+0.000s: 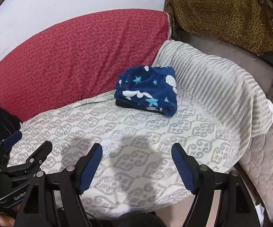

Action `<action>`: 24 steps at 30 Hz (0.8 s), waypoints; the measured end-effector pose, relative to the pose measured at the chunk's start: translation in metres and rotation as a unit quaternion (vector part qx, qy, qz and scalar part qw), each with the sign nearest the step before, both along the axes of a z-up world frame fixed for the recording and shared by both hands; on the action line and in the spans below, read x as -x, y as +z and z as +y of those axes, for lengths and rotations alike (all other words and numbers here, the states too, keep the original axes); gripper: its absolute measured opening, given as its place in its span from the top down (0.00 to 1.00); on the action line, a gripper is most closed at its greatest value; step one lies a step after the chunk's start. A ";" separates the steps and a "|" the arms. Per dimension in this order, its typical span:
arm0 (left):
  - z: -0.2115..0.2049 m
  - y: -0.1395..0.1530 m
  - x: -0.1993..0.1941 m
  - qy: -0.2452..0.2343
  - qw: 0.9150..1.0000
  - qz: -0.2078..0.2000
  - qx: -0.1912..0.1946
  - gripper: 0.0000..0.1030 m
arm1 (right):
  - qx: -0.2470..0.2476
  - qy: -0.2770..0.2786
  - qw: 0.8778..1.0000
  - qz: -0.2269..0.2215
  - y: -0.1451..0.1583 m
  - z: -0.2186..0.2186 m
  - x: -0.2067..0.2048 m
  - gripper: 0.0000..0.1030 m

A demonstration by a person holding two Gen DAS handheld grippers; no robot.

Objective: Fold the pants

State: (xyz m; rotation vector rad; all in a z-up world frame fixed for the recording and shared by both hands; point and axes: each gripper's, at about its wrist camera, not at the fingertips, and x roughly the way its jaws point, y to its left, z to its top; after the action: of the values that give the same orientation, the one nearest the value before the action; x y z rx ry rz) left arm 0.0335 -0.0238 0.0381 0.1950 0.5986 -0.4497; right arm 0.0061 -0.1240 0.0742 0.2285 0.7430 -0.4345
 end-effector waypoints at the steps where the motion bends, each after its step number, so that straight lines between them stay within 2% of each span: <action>1: 0.000 -0.001 0.001 0.000 1.000 -0.001 -0.002 0.04 | 0.002 0.000 1.000 0.000 0.000 0.001 0.000 0.25; 10: -0.001 -0.009 0.007 -0.002 1.000 0.002 -0.011 0.04 | 0.001 0.000 1.000 0.004 -0.005 0.004 0.001 0.25; 24: 0.002 -0.010 0.011 0.001 1.000 0.003 -0.004 0.04 | -0.008 0.007 1.000 0.008 -0.011 0.005 0.001 0.25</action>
State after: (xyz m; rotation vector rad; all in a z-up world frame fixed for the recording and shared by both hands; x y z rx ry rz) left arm 0.0223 -0.0219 0.0286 0.2002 0.6061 -0.4468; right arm 0.0048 -0.1186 0.0632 0.2347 0.7635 -0.4178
